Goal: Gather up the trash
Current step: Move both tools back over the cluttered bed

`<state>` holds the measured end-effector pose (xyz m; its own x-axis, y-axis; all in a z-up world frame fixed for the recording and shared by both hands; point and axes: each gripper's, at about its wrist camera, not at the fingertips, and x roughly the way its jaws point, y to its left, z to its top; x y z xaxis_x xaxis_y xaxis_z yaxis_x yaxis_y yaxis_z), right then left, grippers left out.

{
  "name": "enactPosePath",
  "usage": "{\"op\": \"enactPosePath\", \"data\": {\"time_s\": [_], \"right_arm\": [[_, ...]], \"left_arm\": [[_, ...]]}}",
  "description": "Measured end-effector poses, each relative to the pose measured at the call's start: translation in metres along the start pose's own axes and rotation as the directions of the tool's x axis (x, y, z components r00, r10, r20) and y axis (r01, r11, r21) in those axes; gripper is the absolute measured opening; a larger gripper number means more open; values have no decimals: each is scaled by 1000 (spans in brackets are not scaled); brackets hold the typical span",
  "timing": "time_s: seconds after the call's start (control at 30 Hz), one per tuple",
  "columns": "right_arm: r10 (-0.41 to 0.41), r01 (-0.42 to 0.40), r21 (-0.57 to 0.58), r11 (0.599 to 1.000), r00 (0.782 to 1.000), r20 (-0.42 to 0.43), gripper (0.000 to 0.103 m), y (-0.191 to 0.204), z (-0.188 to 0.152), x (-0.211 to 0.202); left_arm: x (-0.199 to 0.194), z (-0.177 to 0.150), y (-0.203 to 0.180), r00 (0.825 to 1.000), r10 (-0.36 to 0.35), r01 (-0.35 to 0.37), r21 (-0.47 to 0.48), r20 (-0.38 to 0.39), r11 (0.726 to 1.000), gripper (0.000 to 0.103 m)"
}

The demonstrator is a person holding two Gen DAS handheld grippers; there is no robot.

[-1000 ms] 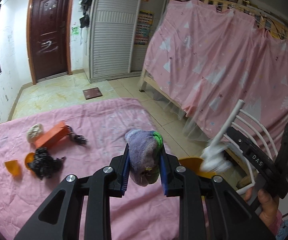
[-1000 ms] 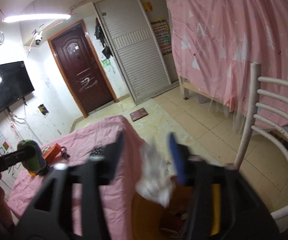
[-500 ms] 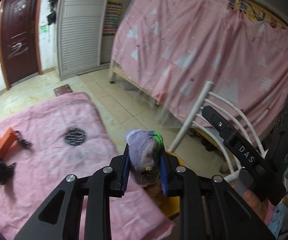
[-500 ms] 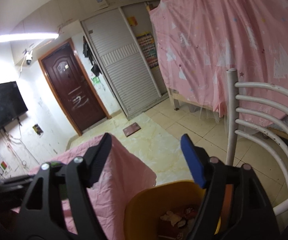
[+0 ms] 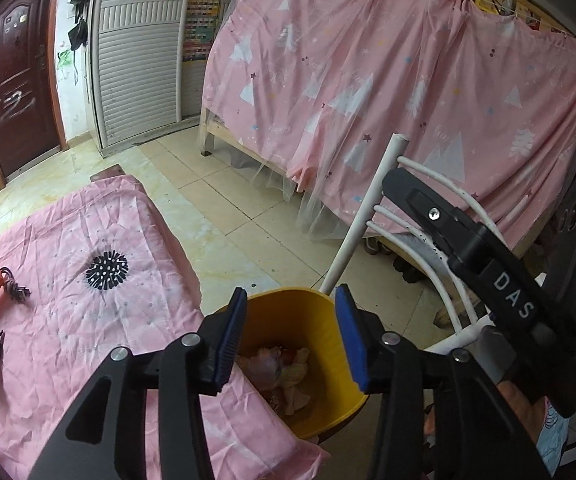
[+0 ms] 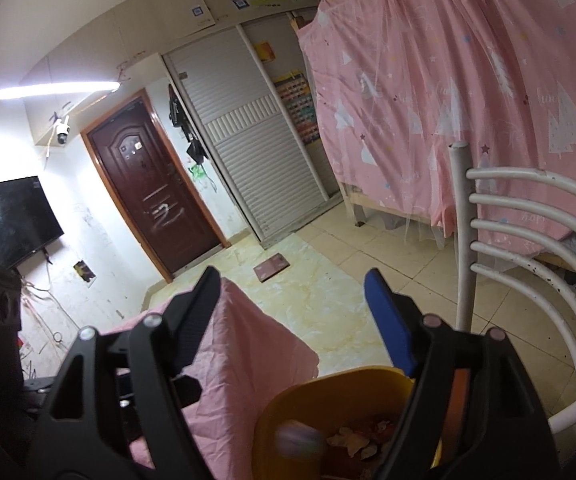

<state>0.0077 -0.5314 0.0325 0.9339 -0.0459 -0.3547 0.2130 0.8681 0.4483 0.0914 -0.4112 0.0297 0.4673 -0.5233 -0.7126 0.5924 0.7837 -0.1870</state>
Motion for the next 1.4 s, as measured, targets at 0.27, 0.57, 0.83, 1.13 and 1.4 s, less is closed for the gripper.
{"op": "enactPosePath", "data": {"time_s": [0.27,0.57,0.83,1.13,1.4], "right_arm": [[6,-6,-20,1000,1000,-14,72,11,-5,5],[27,-30,-72,997,999,-46,79,33,-13,17],[46,-57,-126,990,995,-85,79,62,-26,30],[82,-111,-184,977,984,-160,79,106,-49,52],[147,-202,-220,954,959,-241,79,157,-73,72]], "left_arm": [[-9,-2,28,1000,22,-21,-48,10,999,43],[-25,-3,65,998,56,-52,-104,30,993,43],[-43,-7,103,994,99,-90,-155,50,984,43],[-70,-15,158,982,173,-152,-229,76,961,49],[-95,-28,218,962,259,-221,-311,87,924,58]]}}
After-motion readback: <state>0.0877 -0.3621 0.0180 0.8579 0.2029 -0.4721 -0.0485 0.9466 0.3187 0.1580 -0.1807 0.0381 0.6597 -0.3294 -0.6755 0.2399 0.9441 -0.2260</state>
